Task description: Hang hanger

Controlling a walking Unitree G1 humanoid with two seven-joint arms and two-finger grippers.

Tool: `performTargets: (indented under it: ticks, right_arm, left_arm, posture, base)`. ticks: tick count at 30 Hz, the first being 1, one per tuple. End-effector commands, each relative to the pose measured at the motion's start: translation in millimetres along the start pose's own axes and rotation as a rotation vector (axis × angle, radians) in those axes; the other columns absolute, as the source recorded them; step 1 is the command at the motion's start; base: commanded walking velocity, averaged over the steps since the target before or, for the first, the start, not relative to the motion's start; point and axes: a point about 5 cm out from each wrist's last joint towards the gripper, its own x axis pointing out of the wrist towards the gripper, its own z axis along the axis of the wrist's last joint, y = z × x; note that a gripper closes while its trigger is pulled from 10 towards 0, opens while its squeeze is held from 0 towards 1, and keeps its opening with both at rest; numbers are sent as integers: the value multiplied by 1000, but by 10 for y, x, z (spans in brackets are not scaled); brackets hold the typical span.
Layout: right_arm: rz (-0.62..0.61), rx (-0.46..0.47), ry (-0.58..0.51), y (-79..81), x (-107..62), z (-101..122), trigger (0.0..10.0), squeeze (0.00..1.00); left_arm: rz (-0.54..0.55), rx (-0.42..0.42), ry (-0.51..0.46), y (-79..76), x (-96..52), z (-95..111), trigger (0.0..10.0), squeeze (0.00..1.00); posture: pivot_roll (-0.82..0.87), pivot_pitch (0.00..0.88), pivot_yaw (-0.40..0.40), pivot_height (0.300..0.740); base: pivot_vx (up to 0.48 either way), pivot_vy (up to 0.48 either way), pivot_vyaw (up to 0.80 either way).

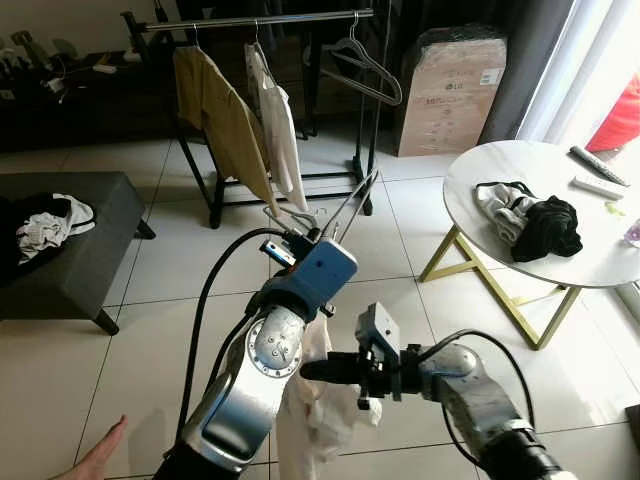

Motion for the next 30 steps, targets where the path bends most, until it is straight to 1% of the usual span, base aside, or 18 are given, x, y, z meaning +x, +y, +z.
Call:
performTargets:
  ticks: [1,3,4,6,8,12,14,16,18,20,21,22,24,25,27,28,29,30]
  right_arm:
    - [93,-11,15,130,70,-13,0,0]
    - [117,-23,26,185,62,1,0,0]
    - [117,-23,26,185,62,1,0,0]
    - [114,-36,52,201,46,-6,0,0]
    - [108,-30,45,194,25,-3,0,0]
    - [99,-31,67,184,0,-23,0,0]
    - [117,-41,86,211,-8,-34,0,0]
    - [128,-50,126,225,-36,-57,0,0]
    - [135,-61,175,231,-76,-97,0,0]
    - [143,-69,216,232,-105,-137,0,0]
    - [139,-69,234,219,-129,-161,0,0]
    - [139,-69,234,219,-129,-161,0,0]
    - [127,-71,254,197,-153,-182,0,0]
    - [110,-79,268,174,-165,-196,0,0]
    - [77,-84,289,130,-183,-224,0,0]
    - [77,-84,289,130,-183,-224,0,0]
    - [61,-95,303,110,-187,-235,0,0]
    - [51,-100,308,97,-188,-238,0,0]
  left_arm:
    - [105,36,-55,109,52,93,10000,0]
    - [142,-39,-102,98,73,171,10000,0]
    - [142,-39,-102,98,73,171,10000,0]
    - [40,-165,-145,-30,51,245,10000,0]
    - [-3,-235,-158,-86,9,289,10000,0]
    - [20,-216,-197,-63,-8,335,10000,0]
    - [101,-233,-219,35,7,343,10000,0]
    - [191,-274,-289,155,7,410,10000,0]
    - [256,-346,-428,280,-49,568,10000,0]
    - [253,-351,-481,295,-79,630,10000,0]
    - [158,-361,-495,202,-78,661,10000,0]
    - [158,-361,-495,202,-78,661,10000,0]
    - [34,-307,-512,48,-100,678,10000,0]
    - [-64,-323,-519,-51,-125,700,10000,0]
    - [-177,-255,-608,-184,-228,794,10000,0]
    - [-177,-255,-608,-184,-228,794,10000,0]
    - [-270,-247,-633,-270,-276,819,10000,0]
    - [-311,-174,-672,-318,-314,839,10000,0]
  posture:
    - [-11,187,0,740]
    - [-13,189,-1,740]
    - [-13,189,-1,740]
    - [-16,190,0,740]
    - [-14,191,1,740]
    - [-12,193,1,740]
    - [-11,192,1,740]
    - [-13,192,2,740]
    - [-13,189,1,740]
    - [-14,189,1,740]
    - [-14,188,1,740]
    - [-14,188,1,740]
    - [-16,186,1,740]
    - [-16,189,0,740]
    - [-11,185,1,740]
    - [-11,185,1,740]
    - [-9,188,1,740]
    - [-7,185,2,740]
  base:
    - [0,0,0]
    - [0,0,0]
    - [0,0,0]
    - [0,0,0]
    - [0,0,0]
    - [0,0,0]
    - [0,0,0]
    - [0,0,0]
    - [0,0,0]
    - [0,0,0]
    - [0,0,0]
    - [0,0,0]
    - [0,0,0]
    - [0,0,0]
    - [0,0,0]
    - [0,0,0]
    - [0,0,0]
    - [0,0,0]
